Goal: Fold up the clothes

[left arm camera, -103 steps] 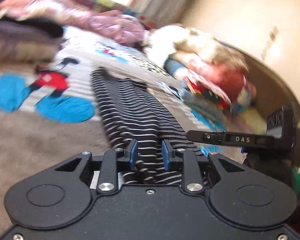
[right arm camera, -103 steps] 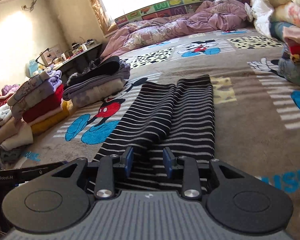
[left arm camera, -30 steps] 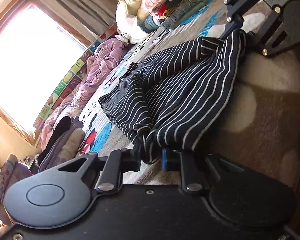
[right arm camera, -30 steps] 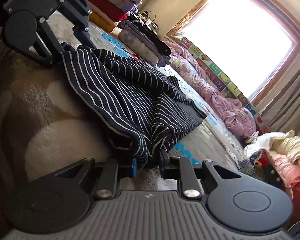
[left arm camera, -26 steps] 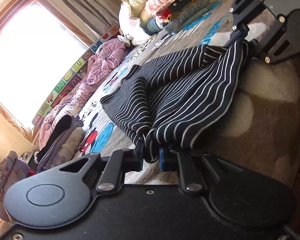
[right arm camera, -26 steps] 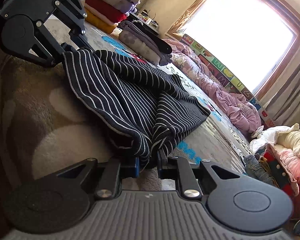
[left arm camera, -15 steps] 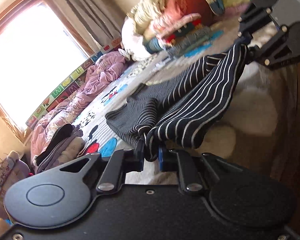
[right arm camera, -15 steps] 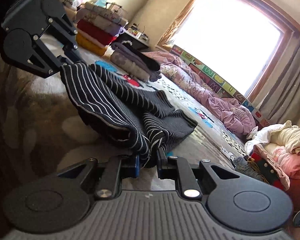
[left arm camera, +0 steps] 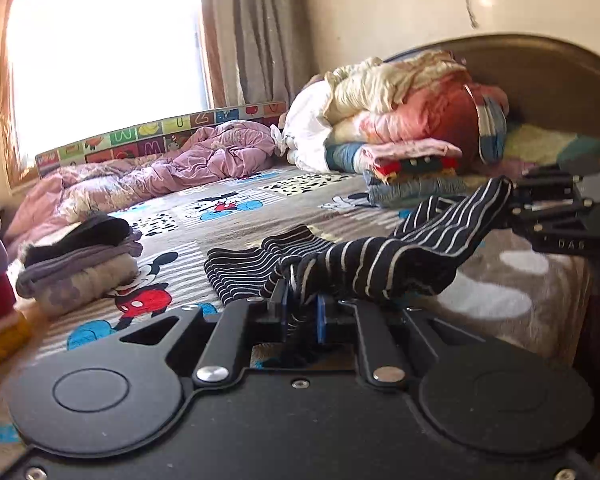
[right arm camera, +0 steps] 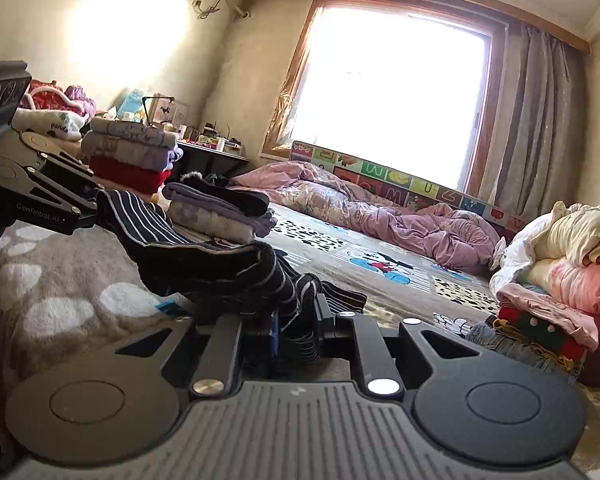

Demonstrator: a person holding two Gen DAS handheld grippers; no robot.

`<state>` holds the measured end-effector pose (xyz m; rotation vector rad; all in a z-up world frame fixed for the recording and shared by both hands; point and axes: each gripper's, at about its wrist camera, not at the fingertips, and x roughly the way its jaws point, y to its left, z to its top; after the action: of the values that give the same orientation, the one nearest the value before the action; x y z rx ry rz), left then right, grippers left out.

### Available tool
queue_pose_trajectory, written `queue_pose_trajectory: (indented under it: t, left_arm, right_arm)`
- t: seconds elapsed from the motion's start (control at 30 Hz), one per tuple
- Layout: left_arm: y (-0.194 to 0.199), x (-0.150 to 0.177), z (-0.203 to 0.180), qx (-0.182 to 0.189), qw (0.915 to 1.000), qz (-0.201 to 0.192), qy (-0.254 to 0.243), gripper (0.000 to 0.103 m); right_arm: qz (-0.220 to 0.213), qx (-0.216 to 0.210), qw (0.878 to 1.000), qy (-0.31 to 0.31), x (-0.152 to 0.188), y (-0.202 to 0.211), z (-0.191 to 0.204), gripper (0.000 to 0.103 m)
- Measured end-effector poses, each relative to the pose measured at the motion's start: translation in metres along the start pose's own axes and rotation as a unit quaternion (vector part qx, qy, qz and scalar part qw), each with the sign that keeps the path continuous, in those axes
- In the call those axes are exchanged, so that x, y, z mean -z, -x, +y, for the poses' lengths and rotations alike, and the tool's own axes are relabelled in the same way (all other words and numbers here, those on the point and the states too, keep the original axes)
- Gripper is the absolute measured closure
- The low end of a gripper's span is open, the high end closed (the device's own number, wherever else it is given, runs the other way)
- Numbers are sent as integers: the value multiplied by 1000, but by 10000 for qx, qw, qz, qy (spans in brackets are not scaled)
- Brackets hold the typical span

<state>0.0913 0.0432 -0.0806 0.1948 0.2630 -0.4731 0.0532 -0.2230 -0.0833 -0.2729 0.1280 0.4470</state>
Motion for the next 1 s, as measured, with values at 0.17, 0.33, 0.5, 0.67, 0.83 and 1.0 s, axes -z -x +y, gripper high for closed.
queue_pose_trajectory:
  t: [0.17, 0.33, 0.5, 0.67, 0.83, 1.0]
  left_arm:
    - [-18, -3, 19, 153, 9985, -27, 520, 91]
    - [-41, -6, 42, 281, 9936, -30, 1098, 92]
    - [-64, -9, 59, 386, 9865, 0, 1595, 93]
    - [-82, -11, 75, 382, 9798, 61, 1960, 95]
    - [-97, -10, 88, 397, 9735, 166, 2246, 95]
    - [-112, -13, 108, 432, 9687, 152, 2441, 96]
  right_arm:
    - [-26, -151, 9973, -718, 1, -24, -21, 85]
    - [75, -371, 9858, -1634, 9, -55, -50, 85]
    - [228, -510, 9758, -2115, 14, -83, -68, 84]
    - [257, -647, 9708, -2296, 13, -114, -82, 84]
    - [408, -844, 9590, -2676, 18, -145, -98, 84]
    - [477, -985, 9462, -3046, 19, -171, -114, 84]
